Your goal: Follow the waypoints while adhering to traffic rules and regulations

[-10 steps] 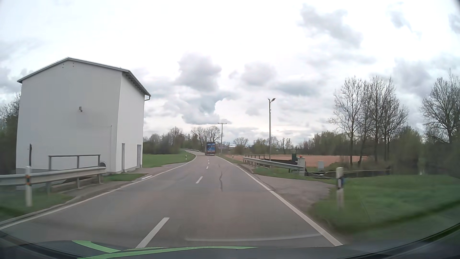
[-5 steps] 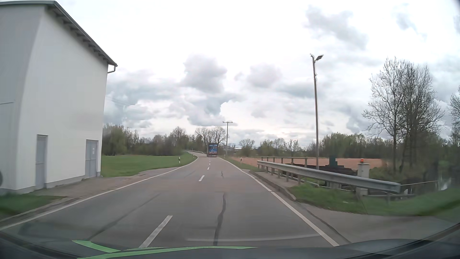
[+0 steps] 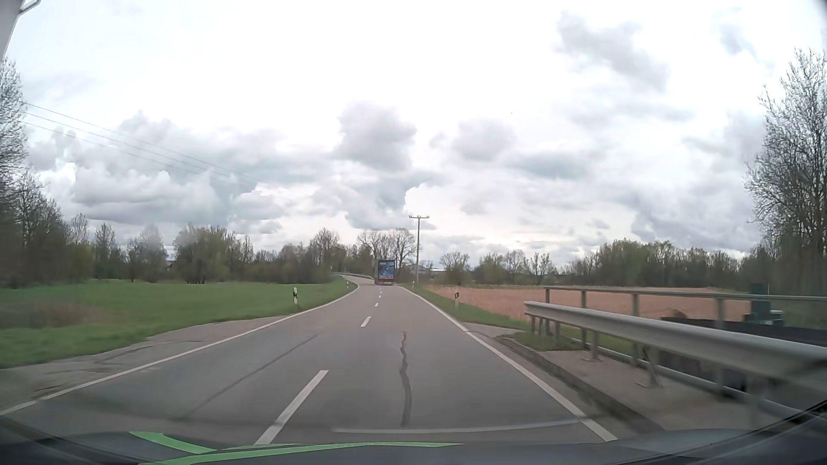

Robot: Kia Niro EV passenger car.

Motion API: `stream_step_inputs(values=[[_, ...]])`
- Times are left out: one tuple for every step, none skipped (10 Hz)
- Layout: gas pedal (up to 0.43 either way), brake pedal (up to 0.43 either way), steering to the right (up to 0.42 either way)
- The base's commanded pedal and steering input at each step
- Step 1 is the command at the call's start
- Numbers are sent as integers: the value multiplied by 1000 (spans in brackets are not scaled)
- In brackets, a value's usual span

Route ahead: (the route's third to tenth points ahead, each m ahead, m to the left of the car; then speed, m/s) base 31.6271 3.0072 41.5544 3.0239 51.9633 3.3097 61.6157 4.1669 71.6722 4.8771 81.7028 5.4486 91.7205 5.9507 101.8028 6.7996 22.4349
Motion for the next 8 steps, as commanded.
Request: stream_step_inputs(values=[[177,0,-5],[177,0,-4],[189,0,-3],[189,0,-3],[189,0,-3],[189,0,-3],[197,0,-3],[209,0,-4]])
